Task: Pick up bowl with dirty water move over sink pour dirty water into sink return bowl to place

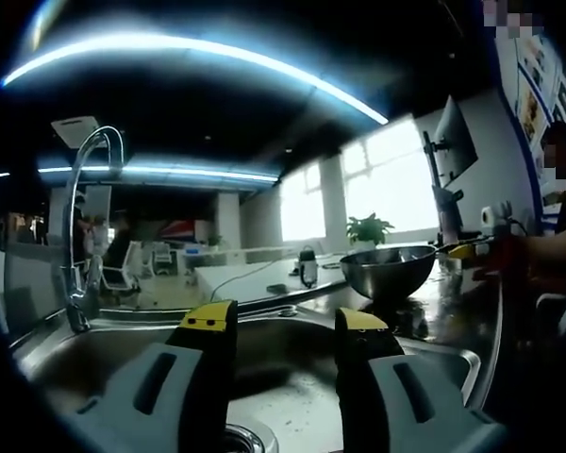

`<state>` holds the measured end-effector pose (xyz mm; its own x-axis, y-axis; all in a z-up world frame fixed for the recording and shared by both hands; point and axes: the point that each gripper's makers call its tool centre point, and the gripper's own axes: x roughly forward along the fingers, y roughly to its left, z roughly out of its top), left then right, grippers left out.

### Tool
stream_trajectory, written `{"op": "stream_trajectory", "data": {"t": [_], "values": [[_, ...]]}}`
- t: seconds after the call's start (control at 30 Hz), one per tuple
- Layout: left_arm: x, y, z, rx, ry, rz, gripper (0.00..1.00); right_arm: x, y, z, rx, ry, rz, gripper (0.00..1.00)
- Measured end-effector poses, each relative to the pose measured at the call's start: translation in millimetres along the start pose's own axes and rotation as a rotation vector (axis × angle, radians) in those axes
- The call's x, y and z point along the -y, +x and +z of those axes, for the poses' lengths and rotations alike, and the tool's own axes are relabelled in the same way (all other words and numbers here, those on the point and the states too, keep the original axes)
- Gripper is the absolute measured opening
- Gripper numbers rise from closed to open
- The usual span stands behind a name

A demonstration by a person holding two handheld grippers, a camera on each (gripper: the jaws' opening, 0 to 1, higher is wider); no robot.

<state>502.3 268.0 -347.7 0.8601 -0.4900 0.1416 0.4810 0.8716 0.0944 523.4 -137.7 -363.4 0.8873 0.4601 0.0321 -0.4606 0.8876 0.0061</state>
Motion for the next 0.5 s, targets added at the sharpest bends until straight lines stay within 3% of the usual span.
{"op": "stream_trajectory", "data": {"t": [0.13, 0.5], "values": [[4.4, 1.8, -5.4, -0.032, 0.059, 0.002, 0.41, 2.1, -0.1, -1.7, -0.008, 0.021, 0.003, 0.5], [4.5, -0.6, -2.6, -0.019, 0.055, -0.012, 0.41, -5.0, 1.1, 4.4, 0.016, 0.021, 0.044, 0.5]]}}
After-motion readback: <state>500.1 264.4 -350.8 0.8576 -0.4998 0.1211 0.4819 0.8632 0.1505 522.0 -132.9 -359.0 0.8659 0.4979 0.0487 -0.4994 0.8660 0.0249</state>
